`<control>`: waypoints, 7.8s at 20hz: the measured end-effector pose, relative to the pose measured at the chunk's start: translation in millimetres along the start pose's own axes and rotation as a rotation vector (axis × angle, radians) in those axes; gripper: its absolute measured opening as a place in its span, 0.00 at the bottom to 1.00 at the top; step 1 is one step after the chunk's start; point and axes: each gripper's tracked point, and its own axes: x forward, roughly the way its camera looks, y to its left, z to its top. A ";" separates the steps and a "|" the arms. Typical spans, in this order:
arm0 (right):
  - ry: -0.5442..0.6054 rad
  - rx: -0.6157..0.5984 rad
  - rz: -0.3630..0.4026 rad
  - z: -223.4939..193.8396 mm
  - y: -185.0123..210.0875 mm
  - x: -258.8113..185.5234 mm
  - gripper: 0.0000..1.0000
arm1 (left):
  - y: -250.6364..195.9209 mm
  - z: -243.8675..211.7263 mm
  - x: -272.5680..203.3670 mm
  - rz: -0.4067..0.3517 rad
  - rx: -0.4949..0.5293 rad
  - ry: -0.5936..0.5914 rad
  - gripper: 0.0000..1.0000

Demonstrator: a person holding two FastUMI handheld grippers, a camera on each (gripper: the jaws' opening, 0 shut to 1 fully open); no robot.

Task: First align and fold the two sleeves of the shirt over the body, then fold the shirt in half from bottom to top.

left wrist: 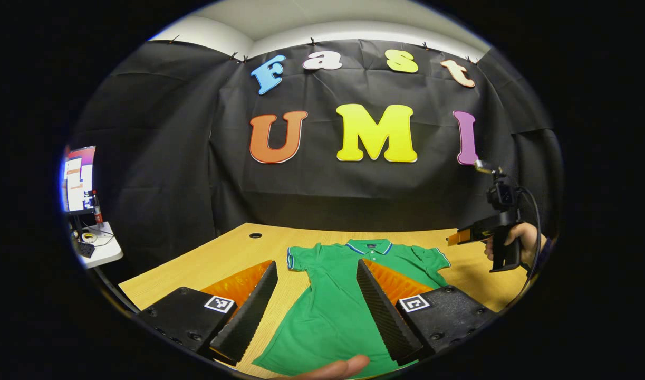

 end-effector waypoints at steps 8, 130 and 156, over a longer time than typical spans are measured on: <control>0.221 0.162 0.101 -31.7 -14.9 82.5 0.94 | -4.2 -33.2 23.4 0.006 -0.002 0.088 0.97; -0.449 -0.173 0.023 -81.1 51.5 -279.2 0.95 | -36.6 -12.1 43.2 -0.231 0.075 0.194 0.95; -0.056 -0.184 0.006 -255.4 23.6 -199.8 0.96 | 44.6 -196.2 -50.5 -0.155 0.002 0.552 0.93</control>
